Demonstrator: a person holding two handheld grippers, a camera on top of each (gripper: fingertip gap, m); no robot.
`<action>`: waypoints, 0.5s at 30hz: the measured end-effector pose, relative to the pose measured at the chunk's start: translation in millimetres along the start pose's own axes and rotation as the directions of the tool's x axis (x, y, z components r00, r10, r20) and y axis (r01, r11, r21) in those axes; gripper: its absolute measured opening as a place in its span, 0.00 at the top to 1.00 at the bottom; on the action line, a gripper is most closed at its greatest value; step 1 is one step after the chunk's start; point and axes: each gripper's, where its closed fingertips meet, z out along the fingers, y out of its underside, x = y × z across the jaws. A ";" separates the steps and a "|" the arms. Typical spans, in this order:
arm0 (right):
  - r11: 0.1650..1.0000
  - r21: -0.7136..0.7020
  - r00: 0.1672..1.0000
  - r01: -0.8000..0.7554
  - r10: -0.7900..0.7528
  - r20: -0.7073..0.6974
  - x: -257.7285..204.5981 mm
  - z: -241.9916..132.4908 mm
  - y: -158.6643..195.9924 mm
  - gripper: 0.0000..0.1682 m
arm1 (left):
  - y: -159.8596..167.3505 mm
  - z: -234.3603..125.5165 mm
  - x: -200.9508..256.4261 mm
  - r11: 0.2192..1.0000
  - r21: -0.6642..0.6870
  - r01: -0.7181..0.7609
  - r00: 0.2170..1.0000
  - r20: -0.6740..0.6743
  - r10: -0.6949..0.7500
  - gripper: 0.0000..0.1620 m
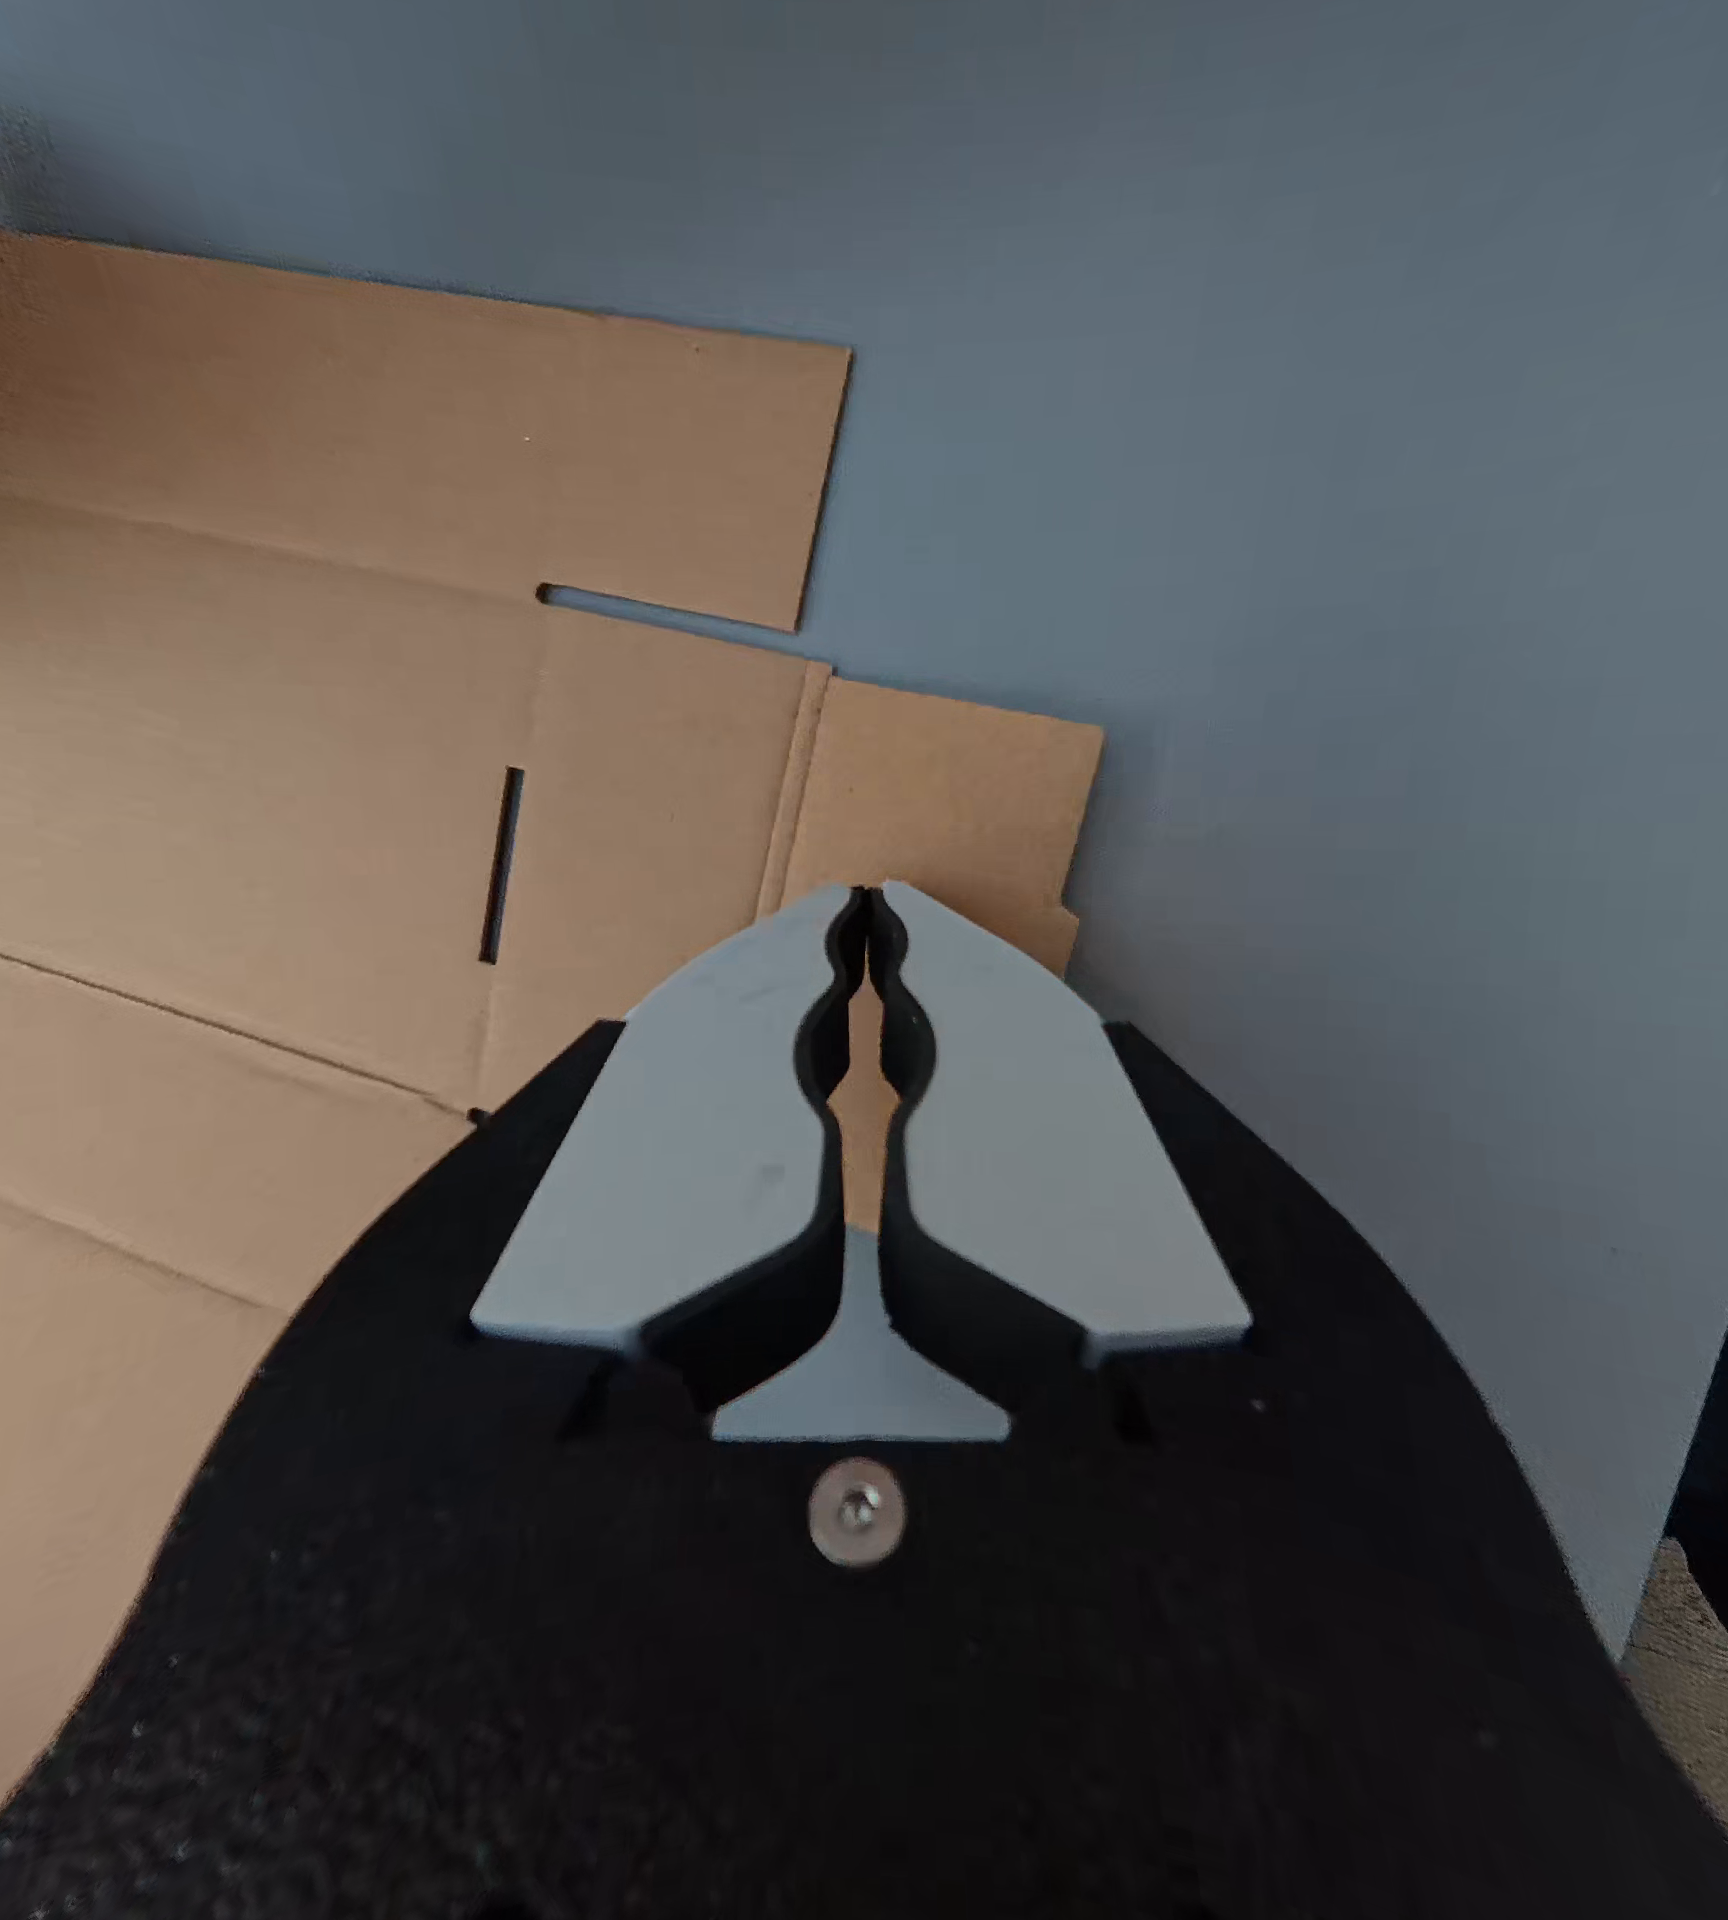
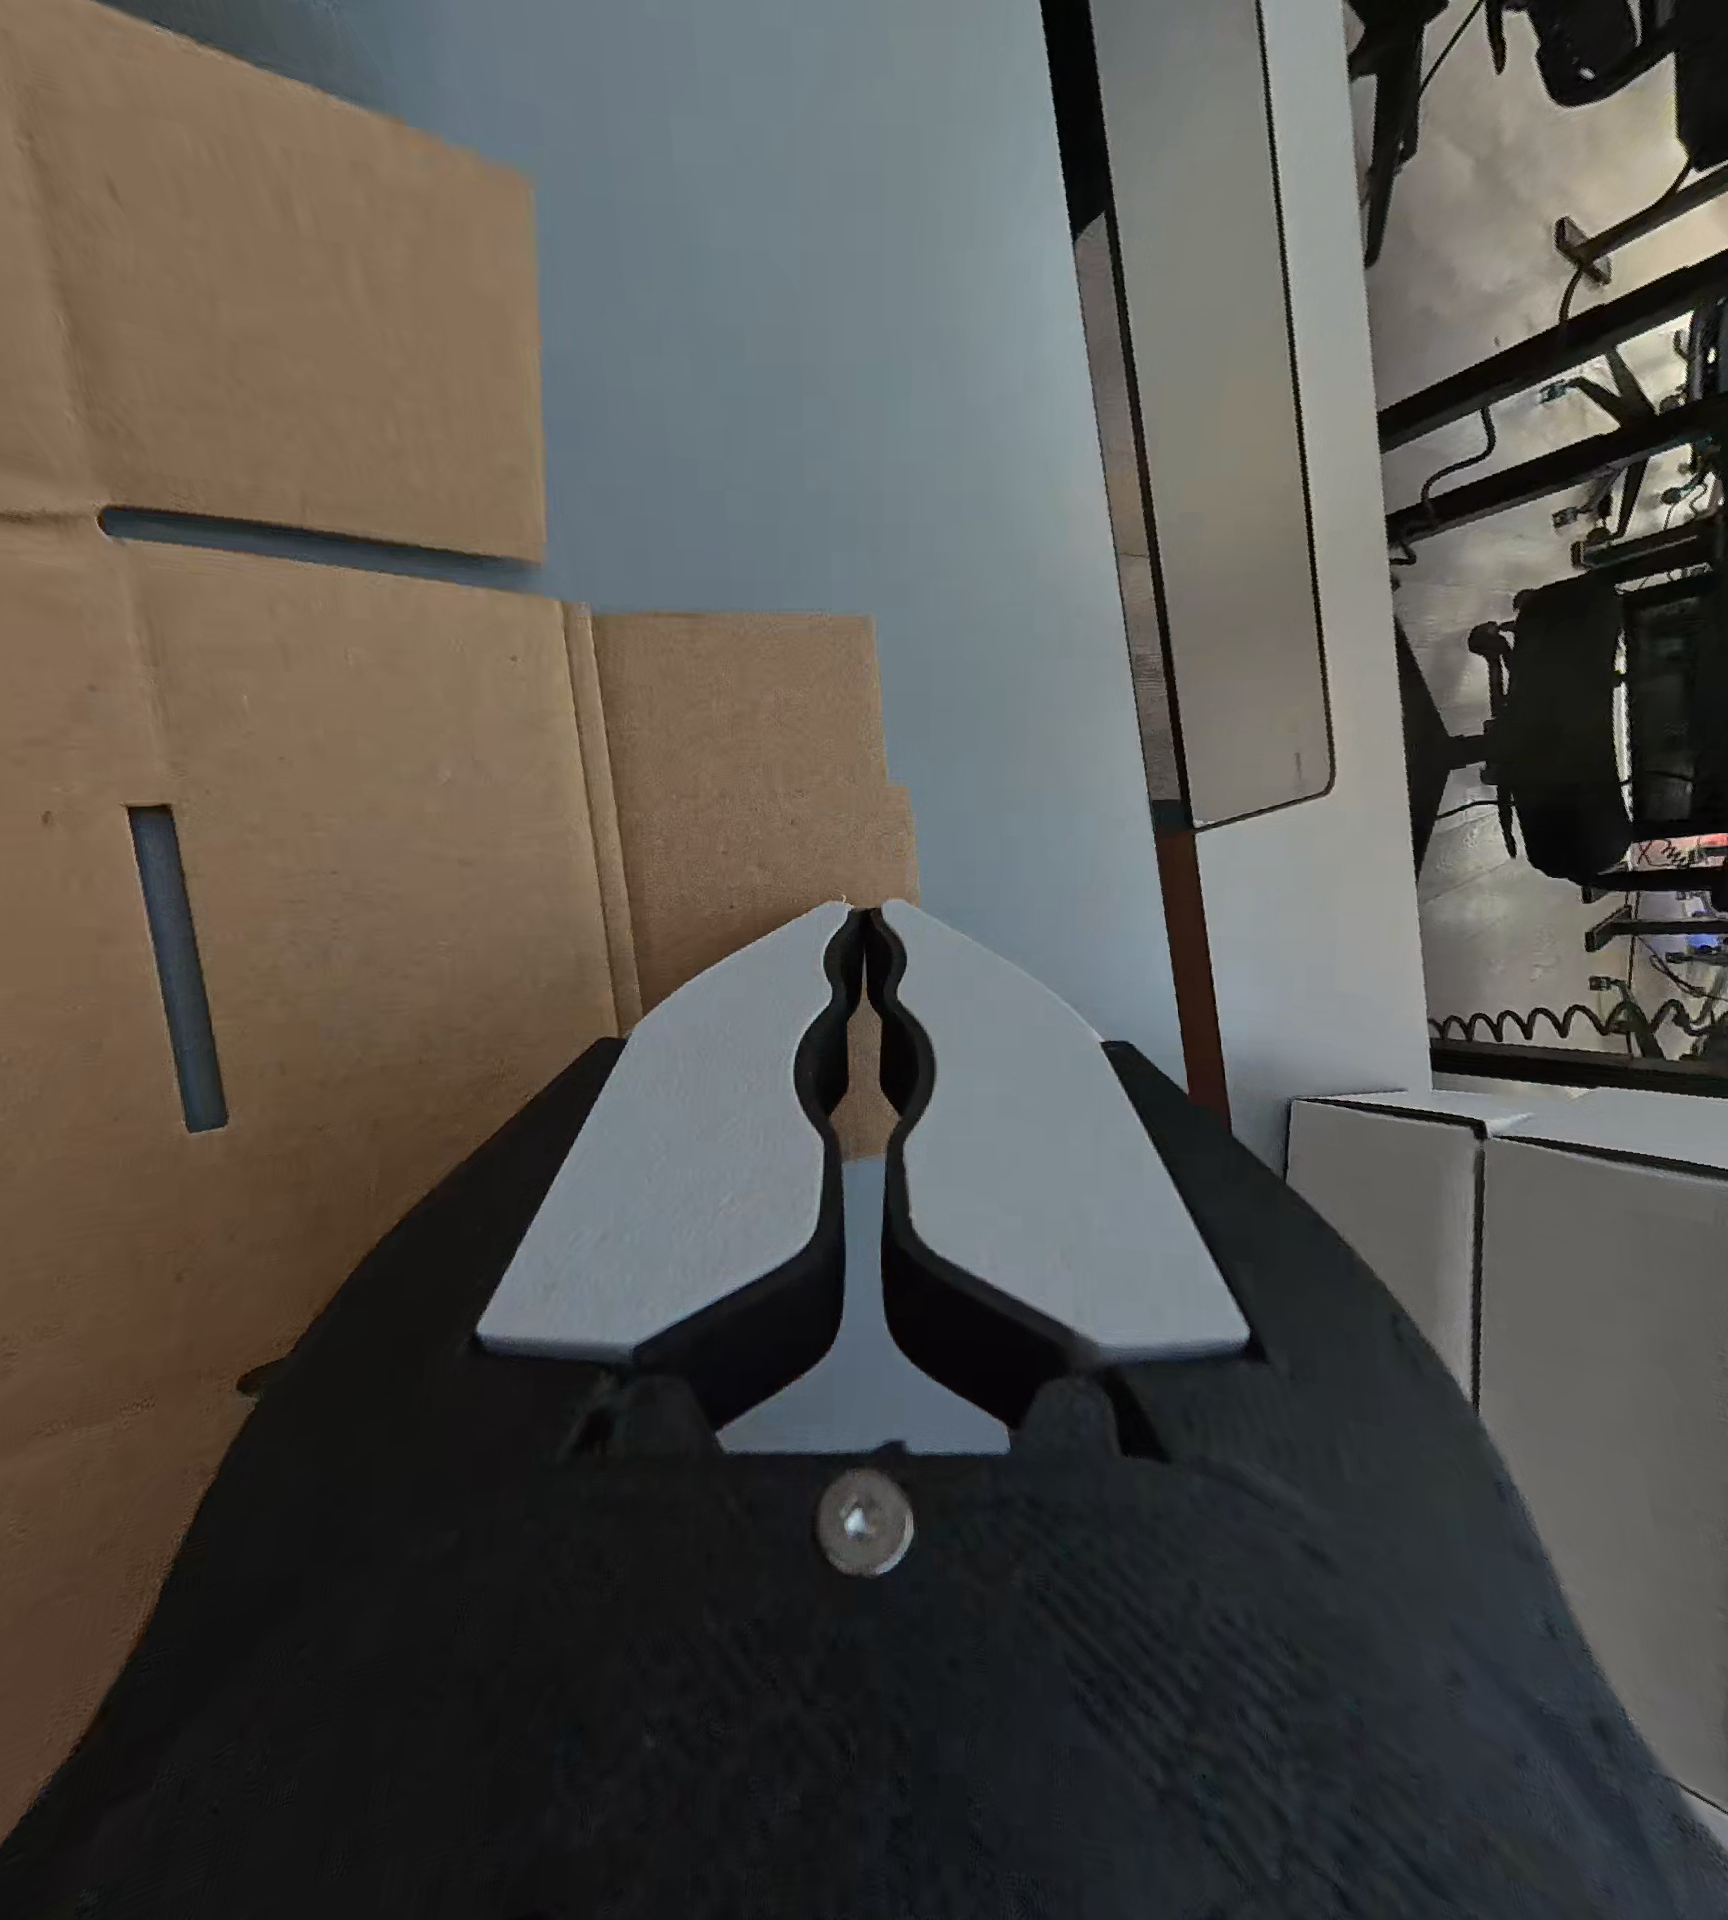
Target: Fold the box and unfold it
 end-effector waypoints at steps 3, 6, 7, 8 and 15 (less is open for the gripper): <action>0.999 -0.014 0.999 0.031 -0.031 -0.017 -3.4 10.1 3.7 1.00 | -1.0 2.7 -0.2 1.000 0.014 -0.003 0.996 0.084 0.002 1.00; 0.998 -0.024 0.998 0.051 -0.052 -0.045 -1.3 14.1 0.2 1.00 | -3.9 4.4 -2.7 1.000 0.011 -0.018 0.987 0.161 0.016 1.00; 0.998 -0.027 0.997 0.052 -0.054 -0.058 0.1 16.3 -1.2 1.00 | -6.7 5.9 -4.5 1.000 0.013 -0.022 0.982 0.186 0.020 1.00; 0.998 -0.034 0.996 0.055 -0.057 -0.073 2.2 18.8 -2.5 1.00 | -11.3 8.5 -6.7 1.000 0.023 -0.018 0.978 0.208 0.013 1.00; 0.993 -0.008 0.988 0.115 -0.115 -0.105 16.1 3.1 -19.1 1.00 | -36.0 7.6 -14.9 0.980 0.155 0.123 0.952 0.261 -0.161 1.00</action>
